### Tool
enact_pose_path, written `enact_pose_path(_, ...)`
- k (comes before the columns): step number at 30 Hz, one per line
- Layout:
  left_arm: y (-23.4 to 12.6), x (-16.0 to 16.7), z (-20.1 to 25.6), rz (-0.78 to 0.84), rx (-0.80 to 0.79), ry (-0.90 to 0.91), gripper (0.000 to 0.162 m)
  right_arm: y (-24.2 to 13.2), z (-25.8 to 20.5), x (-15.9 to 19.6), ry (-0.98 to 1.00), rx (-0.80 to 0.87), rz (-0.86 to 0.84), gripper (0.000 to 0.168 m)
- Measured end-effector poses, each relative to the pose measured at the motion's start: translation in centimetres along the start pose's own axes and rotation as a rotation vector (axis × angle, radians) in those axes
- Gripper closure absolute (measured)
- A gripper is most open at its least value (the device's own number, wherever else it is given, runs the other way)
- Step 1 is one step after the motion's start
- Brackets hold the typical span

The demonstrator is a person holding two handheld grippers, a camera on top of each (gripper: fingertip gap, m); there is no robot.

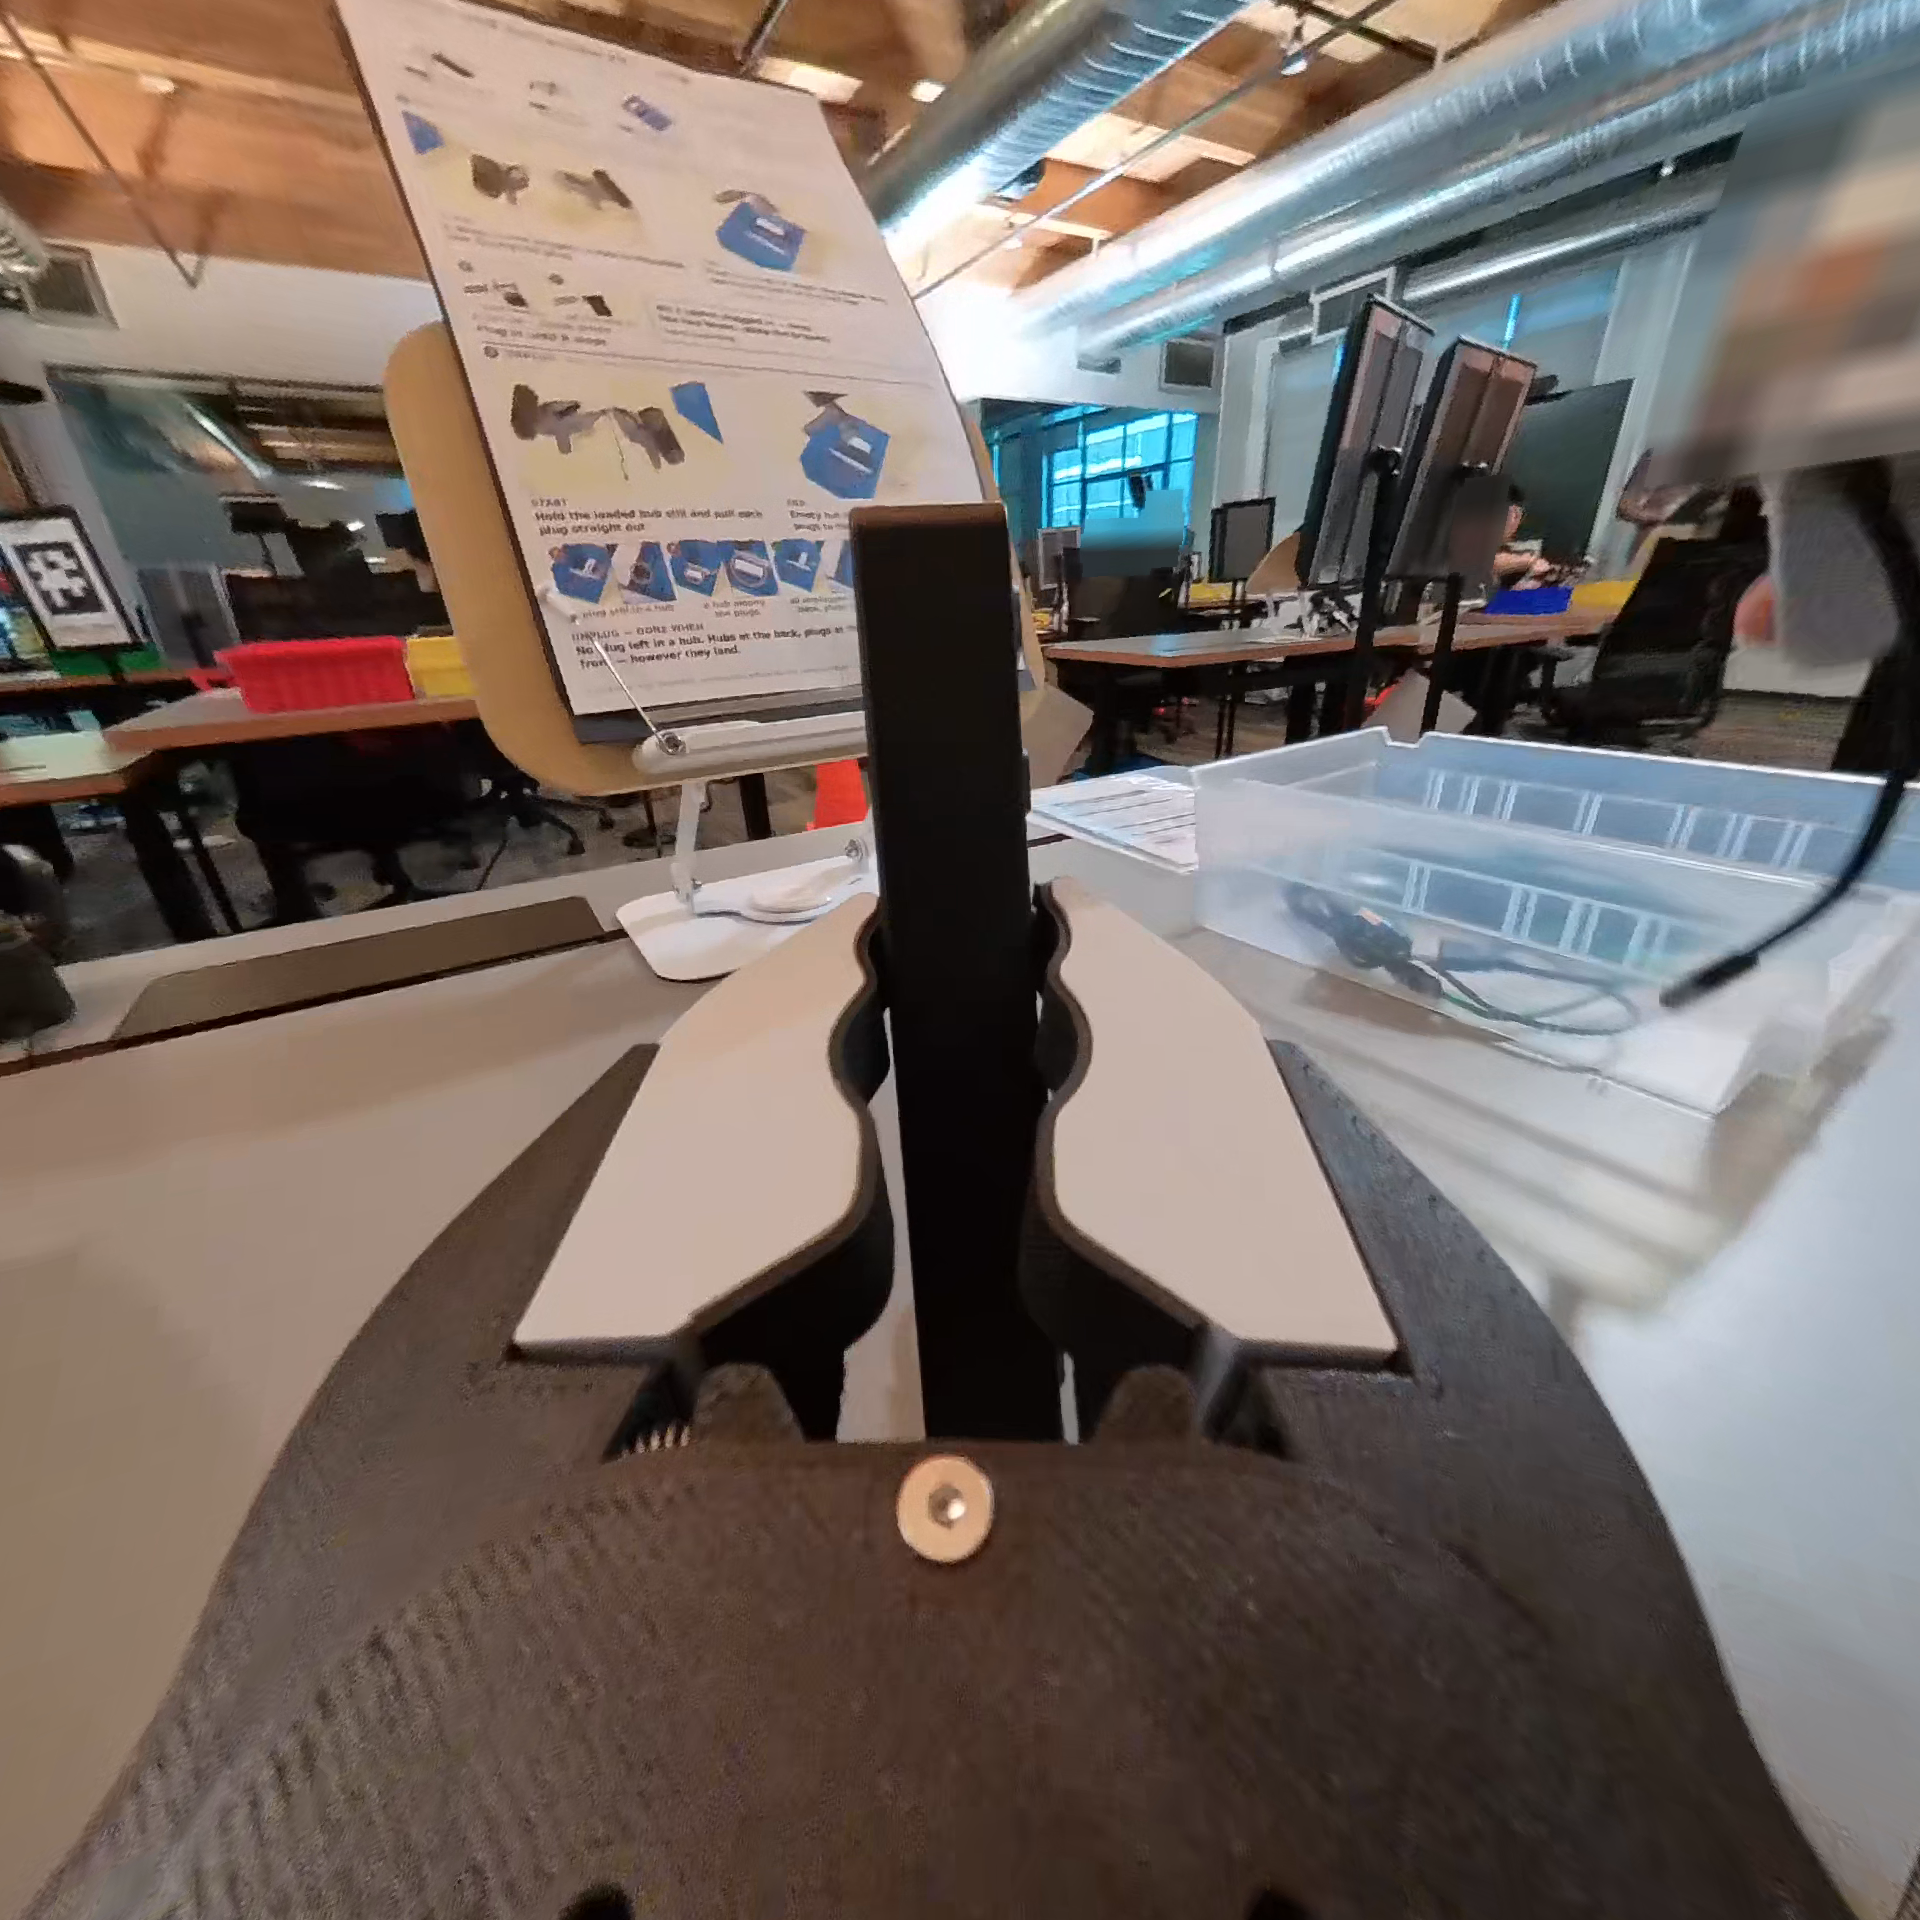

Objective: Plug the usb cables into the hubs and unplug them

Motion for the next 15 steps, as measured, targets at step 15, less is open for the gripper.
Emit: enact_pose_path(15,0.0,0.8,1.3,-0.003,0.076,-0.018,0.135,-10.2,18.7,2.1,0.245,0.387,0.114,0.15)
Point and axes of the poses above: each gripper's, where its closed fingertips meet, y out along the fingers, x out of its underside, z = x × y across the jaws, the point moved 2 cm from there along -y, back along the fingers, and after that the axes turned 2 degrees about -x, right-handed, at the moved point
